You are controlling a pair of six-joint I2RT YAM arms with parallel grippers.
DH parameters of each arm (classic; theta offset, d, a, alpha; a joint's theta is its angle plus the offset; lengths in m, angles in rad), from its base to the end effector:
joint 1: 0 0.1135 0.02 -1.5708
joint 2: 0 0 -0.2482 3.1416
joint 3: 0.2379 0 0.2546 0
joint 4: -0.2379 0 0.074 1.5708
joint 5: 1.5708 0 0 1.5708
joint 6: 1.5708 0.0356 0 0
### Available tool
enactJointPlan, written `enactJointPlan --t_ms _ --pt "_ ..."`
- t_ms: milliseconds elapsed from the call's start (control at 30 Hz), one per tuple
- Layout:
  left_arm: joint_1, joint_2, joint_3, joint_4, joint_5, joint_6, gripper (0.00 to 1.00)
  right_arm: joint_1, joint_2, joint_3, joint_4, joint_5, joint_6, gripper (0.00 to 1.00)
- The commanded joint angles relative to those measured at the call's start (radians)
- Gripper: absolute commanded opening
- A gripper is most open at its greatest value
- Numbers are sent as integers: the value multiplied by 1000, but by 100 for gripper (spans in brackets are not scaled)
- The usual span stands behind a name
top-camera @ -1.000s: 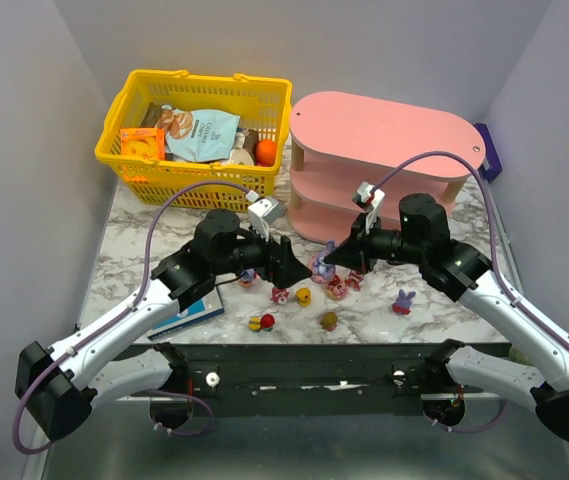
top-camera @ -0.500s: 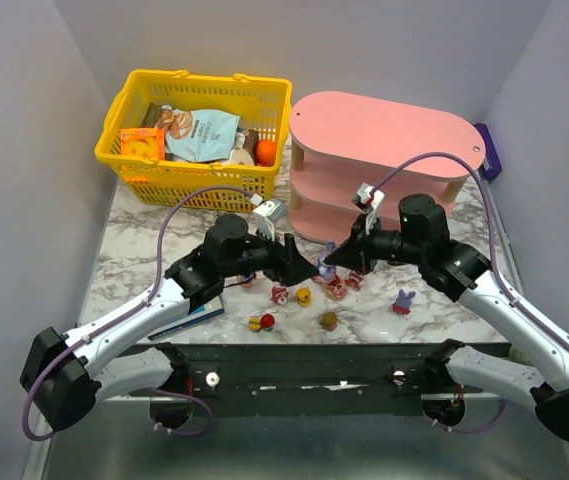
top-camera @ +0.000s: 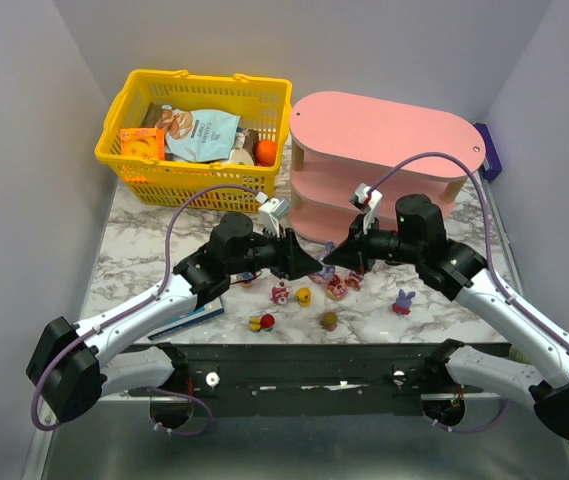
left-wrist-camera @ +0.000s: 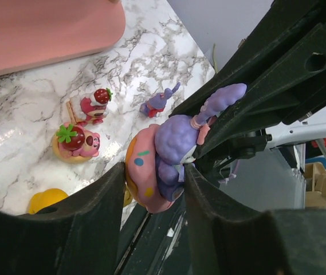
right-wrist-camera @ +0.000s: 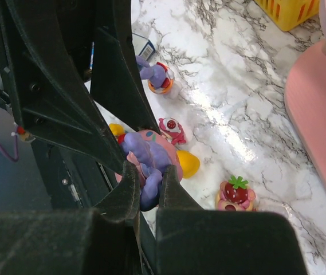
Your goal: Place and organize the plastic toys onto the shelf
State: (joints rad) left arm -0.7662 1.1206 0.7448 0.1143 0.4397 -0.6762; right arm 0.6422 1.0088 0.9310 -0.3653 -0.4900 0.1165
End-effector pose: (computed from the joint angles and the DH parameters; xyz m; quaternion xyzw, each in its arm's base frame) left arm 0.1817 -0.1959 0.2745 0.1675 0.7674 -0.5223 0.3320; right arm 0.1776 0.1538 0.3189 -0.3382 0.7581 0.3824 0.4057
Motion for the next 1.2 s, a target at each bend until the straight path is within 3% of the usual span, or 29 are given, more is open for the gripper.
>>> enactJointPlan --t_ms 0,100,200,233,333,400,467,600,667,767,800,833,867,967,1000,1033,1167 --pt "-2 19 -9 12 -2 3 40 8 1 -6 49 -9 34 1" --pt "-2 31 -7 7 4 6 33 7 5 -6 52 7 41 1" --pt "-4 39 -5 -1 19 20 34 7 10 -3 54 18 49 1" --pt "-4 41 -2 -7 24 30 56 5 10 -3 52 21 49 1" --pt "-4 38 -2 -27 28 46 64 7 11 -1 52 22 48 1" --pt "-4 36 -2 -39 24 56 65 8 10 -1 52 21 48 1" --pt "-4 41 1 -47 22 61 59 7 10 -3 52 19 49 1" --pt "-4 48 5 -53 -2 61 37 7 11 -6 51 18 49 1" --pt "-4 50 7 -62 -12 66 33 7 13 -8 46 25 49 1" --pt "-4 56 7 -73 -33 69 16 7 17 -8 39 45 48 1" --pt "-4 59 7 -73 -38 67 5 7 17 -8 37 62 49 1" --pt "-4 68 8 -71 -50 66 1 7 17 -9 39 73 54 2" --pt "-4 71 7 -67 -56 63 0 7 17 -9 37 82 55 5" --pt "-4 87 -5 -32 -79 55 0 7 16 -11 37 113 63 30" --pt "-4 88 -8 -21 -87 52 0 7 16 -11 39 119 67 49" --pt "-4 96 -16 2 -97 50 0 7 14 -11 37 134 71 57" --pt "-2 110 -39 82 -150 40 0 7 -18 -21 48 197 95 78"
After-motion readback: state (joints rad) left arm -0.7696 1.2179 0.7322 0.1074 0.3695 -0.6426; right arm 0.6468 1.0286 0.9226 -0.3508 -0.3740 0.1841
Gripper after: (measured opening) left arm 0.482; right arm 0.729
